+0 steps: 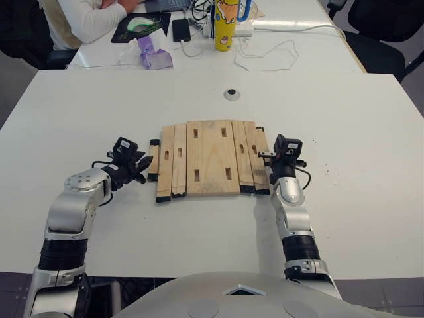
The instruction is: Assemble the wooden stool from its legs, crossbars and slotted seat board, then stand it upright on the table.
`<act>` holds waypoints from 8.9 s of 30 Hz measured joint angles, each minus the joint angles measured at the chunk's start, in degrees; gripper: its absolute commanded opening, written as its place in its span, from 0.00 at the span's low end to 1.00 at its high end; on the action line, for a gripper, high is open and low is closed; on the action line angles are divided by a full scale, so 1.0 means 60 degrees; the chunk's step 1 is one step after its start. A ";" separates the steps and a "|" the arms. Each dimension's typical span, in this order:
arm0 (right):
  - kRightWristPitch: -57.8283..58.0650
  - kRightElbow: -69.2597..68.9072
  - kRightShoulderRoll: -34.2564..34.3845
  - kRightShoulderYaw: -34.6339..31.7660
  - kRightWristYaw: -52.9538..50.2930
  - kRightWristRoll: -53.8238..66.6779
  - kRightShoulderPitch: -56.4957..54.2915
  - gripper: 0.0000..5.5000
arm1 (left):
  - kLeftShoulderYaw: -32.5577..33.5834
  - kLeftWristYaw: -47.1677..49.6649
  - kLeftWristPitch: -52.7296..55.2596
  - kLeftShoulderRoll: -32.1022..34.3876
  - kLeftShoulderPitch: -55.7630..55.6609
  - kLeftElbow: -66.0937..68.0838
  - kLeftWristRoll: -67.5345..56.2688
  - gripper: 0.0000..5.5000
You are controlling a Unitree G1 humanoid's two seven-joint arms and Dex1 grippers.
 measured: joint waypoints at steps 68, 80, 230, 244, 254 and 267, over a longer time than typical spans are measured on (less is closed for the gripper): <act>0.7545 -0.4618 0.0578 -0.0755 0.1953 1.1175 -0.0797 0.40 | -0.0506 -0.1136 -0.2411 -0.0261 -0.0939 -0.1281 -0.1002 0.25; 0.8090 -0.4870 0.0579 -0.0655 0.1132 1.2516 -0.0795 0.47 | -0.0956 -0.1556 -0.2165 -0.0314 -0.0879 -0.1963 -0.1463 0.25; 0.5187 -0.2092 -0.2749 0.0559 0.3685 0.1972 -0.7530 0.00 | -0.0139 0.4511 -0.7083 -0.4444 0.0163 0.1150 0.1922 0.00; 0.7089 -0.3810 -0.3791 0.1761 0.4765 0.1643 -0.3411 0.00 | 0.0036 0.4562 -0.7126 -0.4462 0.0191 0.1111 0.1923 0.00; 0.6106 -0.4381 -0.2862 0.0888 0.3936 0.1828 -0.3070 0.00 | 0.0103 0.4543 -0.7123 -0.4430 0.0184 0.1110 0.1922 0.00; 0.5568 -0.0164 -0.6190 -0.0706 0.6697 0.2443 -0.5837 0.16 | 0.0056 0.4745 -0.7139 -0.4594 0.0535 0.0987 0.2001 0.00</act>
